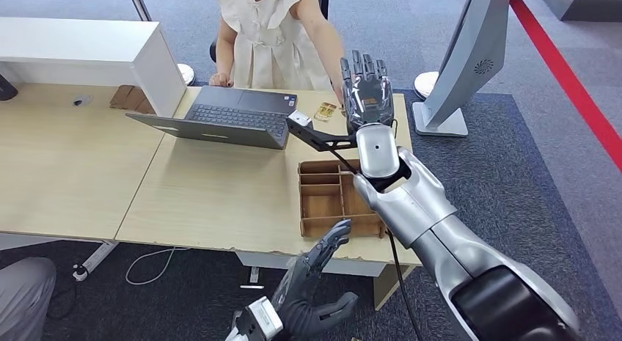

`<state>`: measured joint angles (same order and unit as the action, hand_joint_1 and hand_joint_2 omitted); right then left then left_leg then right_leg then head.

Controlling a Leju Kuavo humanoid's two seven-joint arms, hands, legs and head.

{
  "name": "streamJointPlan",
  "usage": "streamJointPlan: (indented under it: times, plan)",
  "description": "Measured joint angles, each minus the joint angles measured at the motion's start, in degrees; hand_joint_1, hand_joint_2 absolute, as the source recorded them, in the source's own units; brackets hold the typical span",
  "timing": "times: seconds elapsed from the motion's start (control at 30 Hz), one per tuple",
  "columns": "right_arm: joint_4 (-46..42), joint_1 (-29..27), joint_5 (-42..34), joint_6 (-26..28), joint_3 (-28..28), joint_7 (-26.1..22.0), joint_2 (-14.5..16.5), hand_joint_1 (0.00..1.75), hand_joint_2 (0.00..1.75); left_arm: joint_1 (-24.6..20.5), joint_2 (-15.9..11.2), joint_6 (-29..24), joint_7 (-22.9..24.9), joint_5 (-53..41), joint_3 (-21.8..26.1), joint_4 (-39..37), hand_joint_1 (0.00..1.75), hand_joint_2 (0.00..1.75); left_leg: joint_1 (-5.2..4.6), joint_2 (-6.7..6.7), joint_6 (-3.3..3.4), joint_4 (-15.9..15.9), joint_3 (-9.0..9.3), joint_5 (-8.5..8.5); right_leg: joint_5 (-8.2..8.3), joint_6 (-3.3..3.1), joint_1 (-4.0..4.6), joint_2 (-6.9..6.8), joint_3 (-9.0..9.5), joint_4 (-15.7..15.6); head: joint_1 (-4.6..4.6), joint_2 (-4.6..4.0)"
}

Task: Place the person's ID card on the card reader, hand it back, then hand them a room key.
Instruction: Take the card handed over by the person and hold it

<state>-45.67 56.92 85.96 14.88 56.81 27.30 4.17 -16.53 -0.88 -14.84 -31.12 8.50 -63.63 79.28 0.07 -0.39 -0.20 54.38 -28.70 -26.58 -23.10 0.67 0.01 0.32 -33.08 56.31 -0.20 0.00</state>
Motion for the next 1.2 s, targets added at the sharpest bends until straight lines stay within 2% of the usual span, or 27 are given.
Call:
streamJointPlan:
  times: [0.33,1.0,1.2]
  plan:
    - [1.21,0.35,-1.44,0.08,-0.17,-1.36,-1.13,1.75,1.75,-1.08,1.26,1.53,-0.08,0.82,-0.27,-1.93,0.0,1.75,0.0,0.0,0.0,0.0,0.01,0.0,0.01,0.01,0.0,0.0,0.0,0.01,0.0,0.01]
    - [2.55,0.48,-3.37,3.46,-0.24,-2.72,-1.73,1.75,1.75,-2.02,2.1,0.37,-0.31,1.89,-0.98,-3.2,0.0,1.75,0.0,0.01,0.0,0.0,0.01,0.0,0.02,0.02,0.0,0.0,0.0,0.01,0.0,0.0]
    - [-0.11,-0.69,-4.75,4.29,-0.98,-3.04,-3.96,1.75,1.75,-1.75,2.11,-0.36,-0.31,1.38,-0.66,-3.19,0.0,1.75,0.0,0.0,0.0,0.01,0.01,0.0,0.02,0.02,0.0,0.0,0.0,0.0,0.01,0.0]
